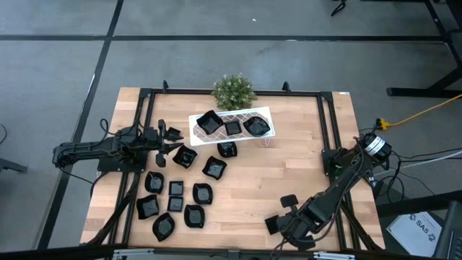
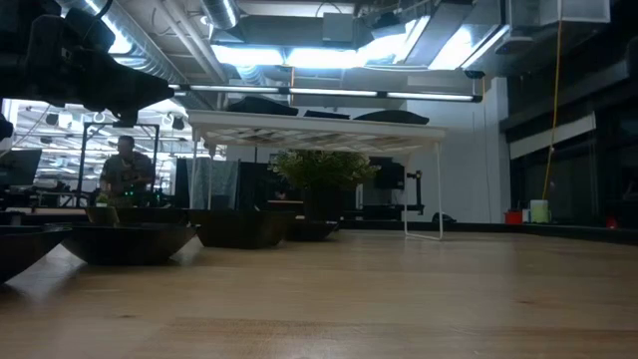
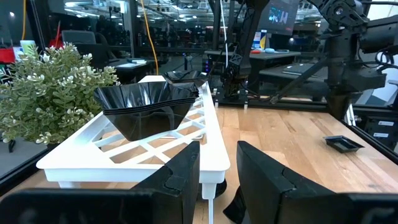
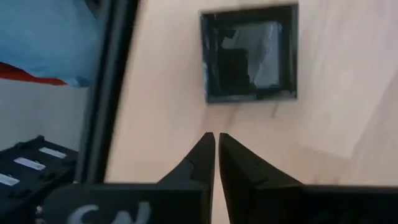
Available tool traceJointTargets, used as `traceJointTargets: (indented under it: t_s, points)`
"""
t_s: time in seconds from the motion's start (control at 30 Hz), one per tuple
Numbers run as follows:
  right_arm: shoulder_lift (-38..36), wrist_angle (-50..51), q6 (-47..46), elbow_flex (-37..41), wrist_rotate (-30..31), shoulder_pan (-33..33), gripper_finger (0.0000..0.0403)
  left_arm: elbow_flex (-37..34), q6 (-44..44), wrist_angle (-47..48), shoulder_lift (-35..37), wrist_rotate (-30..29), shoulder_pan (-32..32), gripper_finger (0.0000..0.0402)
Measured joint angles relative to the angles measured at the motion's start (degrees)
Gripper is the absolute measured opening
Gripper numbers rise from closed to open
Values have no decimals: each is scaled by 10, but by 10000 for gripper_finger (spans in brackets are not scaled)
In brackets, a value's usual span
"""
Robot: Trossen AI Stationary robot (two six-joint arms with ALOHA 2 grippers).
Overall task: Pick & Place Mini shaped plates
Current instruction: Stack the square plate on top of the square plate on the shelf
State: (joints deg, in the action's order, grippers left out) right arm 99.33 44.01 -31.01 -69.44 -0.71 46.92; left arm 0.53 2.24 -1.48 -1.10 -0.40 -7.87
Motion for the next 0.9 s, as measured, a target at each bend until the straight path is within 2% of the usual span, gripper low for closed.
traceJointTargets:
  t_s: [0.13,0.2,0.47,0.57,0.7,0.9]
  points:
    - [0,-33,30,0,-24,-3,23,0,0,0,0,0,0,100]
    - [0,-50,34,0,-18,-1,23,0,0,0,0,0,0,100]
    - [0,-88,75,0,80,29,23,0,0,0,0,0,0,100]
    - [0,-93,79,0,92,34,29,0,0,0,0,0,0,100]
    - [10,-110,74,0,87,36,59,0,0,0,0,0,0,100]
    - [40,-125,79,0,86,35,138,0,0,0,0,0,0,100]
